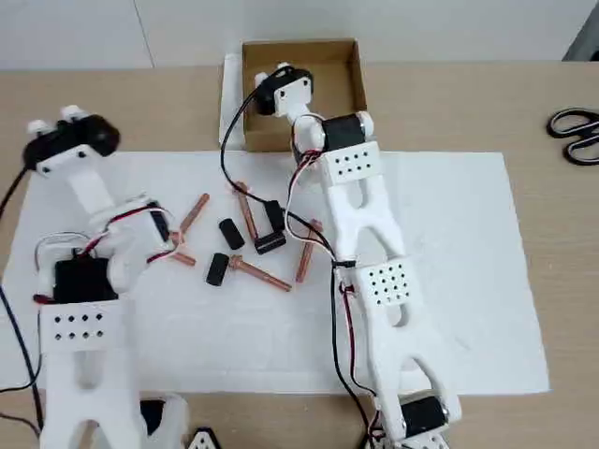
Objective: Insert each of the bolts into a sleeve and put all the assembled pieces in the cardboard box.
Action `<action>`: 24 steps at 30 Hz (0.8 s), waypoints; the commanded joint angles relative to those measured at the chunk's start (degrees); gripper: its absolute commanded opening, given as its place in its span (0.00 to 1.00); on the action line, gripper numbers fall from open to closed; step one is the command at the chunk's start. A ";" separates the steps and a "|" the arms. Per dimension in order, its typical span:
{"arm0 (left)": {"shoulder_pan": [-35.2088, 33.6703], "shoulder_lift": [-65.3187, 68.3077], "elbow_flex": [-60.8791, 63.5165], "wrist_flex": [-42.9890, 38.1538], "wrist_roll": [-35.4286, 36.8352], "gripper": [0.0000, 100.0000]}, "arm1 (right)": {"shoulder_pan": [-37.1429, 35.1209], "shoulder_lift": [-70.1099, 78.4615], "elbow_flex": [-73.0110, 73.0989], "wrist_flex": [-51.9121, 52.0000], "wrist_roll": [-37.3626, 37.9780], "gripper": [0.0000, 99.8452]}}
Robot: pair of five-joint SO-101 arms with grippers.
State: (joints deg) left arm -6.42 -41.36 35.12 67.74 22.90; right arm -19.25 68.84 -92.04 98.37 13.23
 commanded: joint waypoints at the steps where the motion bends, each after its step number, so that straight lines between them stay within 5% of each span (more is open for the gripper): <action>1: 2.90 -0.35 -2.95 -0.26 -0.09 0.01 | 1.01 -9.54 -2.64 1.45 -5.80 0.00; 16: 6.24 0.09 -2.51 0.18 -6.51 0.01 | 1.19 -47.08 59.60 1.36 -8.35 0.00; 24: 13.10 0.09 -2.42 -4.57 -6.95 0.01 | 4.35 -53.14 71.91 -1.19 -24.26 0.00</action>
State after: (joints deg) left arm 5.71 -41.36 35.12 66.07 16.31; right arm -16.44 19.87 -21.27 98.46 -6.64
